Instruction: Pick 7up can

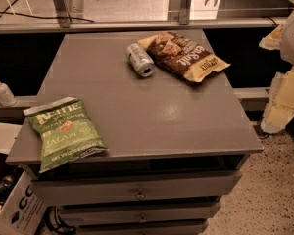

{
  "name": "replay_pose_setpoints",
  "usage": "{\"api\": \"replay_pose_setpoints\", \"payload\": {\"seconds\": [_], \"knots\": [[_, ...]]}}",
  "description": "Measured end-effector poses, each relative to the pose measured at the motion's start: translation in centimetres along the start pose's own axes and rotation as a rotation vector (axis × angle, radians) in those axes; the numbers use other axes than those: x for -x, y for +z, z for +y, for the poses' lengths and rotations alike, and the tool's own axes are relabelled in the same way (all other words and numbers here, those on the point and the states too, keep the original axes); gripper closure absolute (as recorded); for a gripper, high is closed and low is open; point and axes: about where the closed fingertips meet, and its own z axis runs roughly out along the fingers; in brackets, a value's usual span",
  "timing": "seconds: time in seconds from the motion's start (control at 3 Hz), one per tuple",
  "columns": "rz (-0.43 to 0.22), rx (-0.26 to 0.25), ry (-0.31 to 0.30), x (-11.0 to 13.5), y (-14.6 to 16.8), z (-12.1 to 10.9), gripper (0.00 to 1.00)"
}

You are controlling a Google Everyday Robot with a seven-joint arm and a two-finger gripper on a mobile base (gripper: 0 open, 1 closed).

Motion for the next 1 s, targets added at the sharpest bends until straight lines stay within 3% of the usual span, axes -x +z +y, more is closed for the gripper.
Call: {"api": "replay_pose_setpoints", "payload": {"seconds": [0.33, 1.0], "knots": [[-0.016, -0.013, -0.007, 1.0, 0.7, 0.1, 0.0], [-0.126, -0.03, 0.083, 6.5, 4.8, -0.1, 0.0]]}}
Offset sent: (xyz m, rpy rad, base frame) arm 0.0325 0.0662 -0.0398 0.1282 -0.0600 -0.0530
